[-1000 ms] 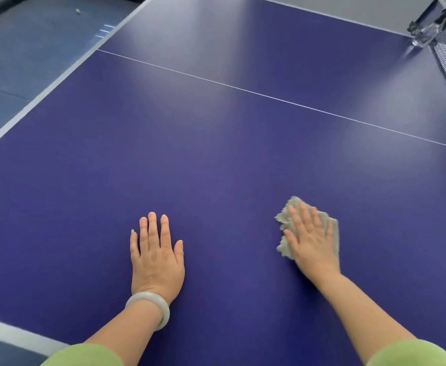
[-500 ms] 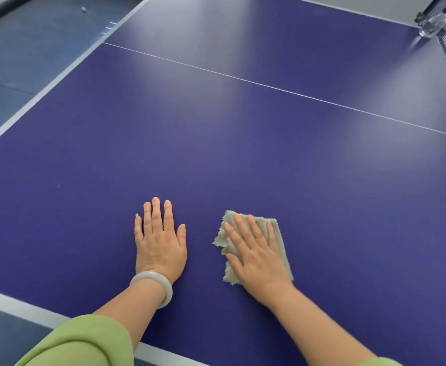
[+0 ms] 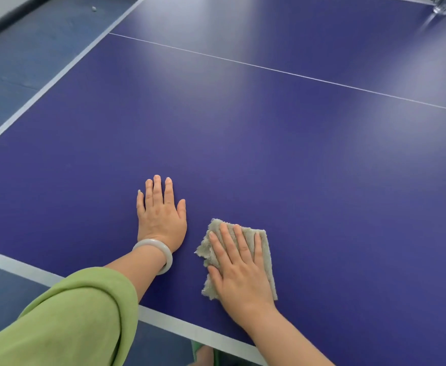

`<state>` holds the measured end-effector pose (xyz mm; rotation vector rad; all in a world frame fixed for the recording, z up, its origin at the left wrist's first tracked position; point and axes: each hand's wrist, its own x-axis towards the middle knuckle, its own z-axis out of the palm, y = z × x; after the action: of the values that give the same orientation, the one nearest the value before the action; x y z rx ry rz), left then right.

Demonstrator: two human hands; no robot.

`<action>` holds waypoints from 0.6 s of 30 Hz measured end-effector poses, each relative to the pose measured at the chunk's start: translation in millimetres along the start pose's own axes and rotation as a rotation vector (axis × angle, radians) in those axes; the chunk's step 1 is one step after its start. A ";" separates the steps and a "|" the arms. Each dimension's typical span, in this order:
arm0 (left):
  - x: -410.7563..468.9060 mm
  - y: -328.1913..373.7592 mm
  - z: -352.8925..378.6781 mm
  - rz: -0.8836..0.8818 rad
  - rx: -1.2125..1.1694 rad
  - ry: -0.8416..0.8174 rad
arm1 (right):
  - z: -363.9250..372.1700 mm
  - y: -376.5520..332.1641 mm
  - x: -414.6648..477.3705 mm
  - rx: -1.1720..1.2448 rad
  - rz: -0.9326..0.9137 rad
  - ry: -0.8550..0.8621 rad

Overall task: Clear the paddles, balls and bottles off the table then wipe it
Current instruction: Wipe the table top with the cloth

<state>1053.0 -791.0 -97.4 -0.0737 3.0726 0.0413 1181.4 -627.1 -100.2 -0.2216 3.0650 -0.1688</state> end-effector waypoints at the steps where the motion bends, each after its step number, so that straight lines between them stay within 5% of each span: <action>1: 0.4 0.0 0.2 0.002 -0.001 0.002 | -1.6 6.3 -1.7 -0.012 -0.037 0.010; 3: 0.6 -0.4 -0.4 0.002 -0.003 0.000 | 0.7 36.1 -9.8 -0.062 0.018 0.027; 7: -0.9 -0.4 -1.4 0.002 -0.009 0.002 | 1.5 105.6 -47.7 -0.052 0.499 0.052; 10: -0.1 -0.5 -1.2 0.004 -0.001 -0.005 | -0.9 86.6 -61.1 -0.015 0.715 0.086; 18: -0.5 -2.0 -5.3 0.019 -0.029 -0.033 | 4.7 -41.0 -16.4 0.079 0.469 0.039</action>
<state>1053.3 -793.1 -92.1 -0.0446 3.0397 0.0870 1203.6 -665.5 -99.2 0.5056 3.0336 -0.2654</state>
